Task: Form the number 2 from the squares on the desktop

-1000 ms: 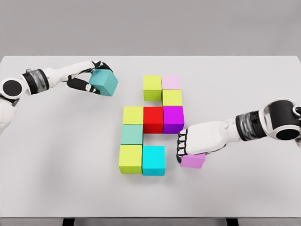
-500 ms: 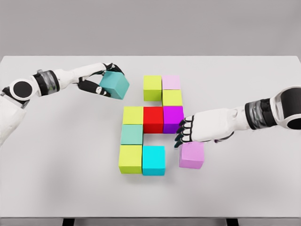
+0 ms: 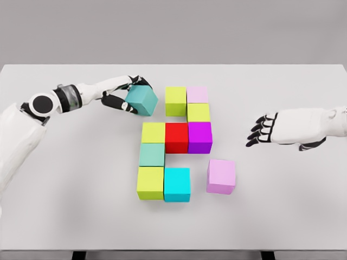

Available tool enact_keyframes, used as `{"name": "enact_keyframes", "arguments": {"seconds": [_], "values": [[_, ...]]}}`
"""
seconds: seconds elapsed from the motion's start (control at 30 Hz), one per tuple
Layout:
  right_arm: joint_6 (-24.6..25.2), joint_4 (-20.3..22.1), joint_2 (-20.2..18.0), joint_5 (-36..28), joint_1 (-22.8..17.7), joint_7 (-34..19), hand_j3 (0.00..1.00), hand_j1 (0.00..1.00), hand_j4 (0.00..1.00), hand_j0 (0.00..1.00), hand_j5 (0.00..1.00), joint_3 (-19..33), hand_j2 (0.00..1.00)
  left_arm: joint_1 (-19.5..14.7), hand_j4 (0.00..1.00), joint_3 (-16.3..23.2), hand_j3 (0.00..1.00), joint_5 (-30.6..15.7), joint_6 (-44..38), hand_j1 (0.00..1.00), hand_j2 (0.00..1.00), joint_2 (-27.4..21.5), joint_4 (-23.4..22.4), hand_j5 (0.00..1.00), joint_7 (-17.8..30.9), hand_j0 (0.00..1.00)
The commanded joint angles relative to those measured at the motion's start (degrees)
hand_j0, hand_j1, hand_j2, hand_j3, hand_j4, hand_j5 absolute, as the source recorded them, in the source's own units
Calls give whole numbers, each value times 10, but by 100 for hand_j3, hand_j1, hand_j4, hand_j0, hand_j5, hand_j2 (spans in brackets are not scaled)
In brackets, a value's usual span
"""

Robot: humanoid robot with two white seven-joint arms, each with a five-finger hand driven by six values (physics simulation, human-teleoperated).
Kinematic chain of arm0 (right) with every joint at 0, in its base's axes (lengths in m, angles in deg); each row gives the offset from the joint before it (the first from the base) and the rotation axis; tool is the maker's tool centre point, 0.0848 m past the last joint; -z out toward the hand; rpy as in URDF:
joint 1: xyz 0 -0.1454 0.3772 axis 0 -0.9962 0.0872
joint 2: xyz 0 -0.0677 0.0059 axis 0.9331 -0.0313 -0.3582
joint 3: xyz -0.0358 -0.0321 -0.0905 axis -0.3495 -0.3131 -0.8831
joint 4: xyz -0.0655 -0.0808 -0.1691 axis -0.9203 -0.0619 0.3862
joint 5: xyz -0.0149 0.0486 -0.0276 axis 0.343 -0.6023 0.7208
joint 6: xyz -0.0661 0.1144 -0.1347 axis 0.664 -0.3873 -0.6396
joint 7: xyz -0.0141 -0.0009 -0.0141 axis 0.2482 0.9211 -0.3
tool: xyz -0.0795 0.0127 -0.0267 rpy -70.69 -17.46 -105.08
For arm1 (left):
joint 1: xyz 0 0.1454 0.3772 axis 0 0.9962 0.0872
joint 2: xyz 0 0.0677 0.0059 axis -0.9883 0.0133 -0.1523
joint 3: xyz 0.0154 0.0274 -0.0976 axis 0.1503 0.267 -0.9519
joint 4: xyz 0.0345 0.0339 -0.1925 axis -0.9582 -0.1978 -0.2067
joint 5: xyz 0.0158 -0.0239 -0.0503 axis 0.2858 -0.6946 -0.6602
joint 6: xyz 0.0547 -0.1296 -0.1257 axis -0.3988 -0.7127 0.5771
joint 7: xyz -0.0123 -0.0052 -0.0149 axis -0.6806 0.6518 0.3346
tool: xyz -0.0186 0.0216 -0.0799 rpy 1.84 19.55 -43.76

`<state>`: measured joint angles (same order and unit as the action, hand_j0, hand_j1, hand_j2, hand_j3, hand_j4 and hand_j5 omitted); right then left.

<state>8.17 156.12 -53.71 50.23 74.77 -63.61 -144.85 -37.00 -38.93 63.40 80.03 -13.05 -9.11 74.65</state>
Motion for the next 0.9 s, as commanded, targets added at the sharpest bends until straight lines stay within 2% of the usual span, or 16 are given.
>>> {"name": "enact_keyframes", "arguments": {"seconds": [0.0,0.23,0.33,0.53,0.73,0.87], "values": [[1,0,-7,31,-1,0,100,100,100,100,100,-14,100,0,50,-1,50,-1,-2,50,50,4,-12,50,0,50],[1,0,10,32,-18,0,100,100,100,100,100,-13,100,-18,50,-29,50,33,-3,50,50,29,-68,50,0,50],[1,0,21,32,-19,0,100,100,100,100,100,-13,100,-20,50,-35,50,49,0,50,50,51,-68,50,0,50],[1,1,35,32,-28,0,100,100,100,100,100,-14,100,-20,50,-55,50,65,-2,50,50,62,-86,50,0,50],[1,1,60,32,-28,0,100,100,100,100,100,-15,100,-20,51,-58,51,66,6,51,51,66,-87,51,0,51],[1,1,70,32,-28,0,100,100,100,100,100,-18,100,-21,51,-58,51,66,10,51,51,87,-87,51,0,51]]}}
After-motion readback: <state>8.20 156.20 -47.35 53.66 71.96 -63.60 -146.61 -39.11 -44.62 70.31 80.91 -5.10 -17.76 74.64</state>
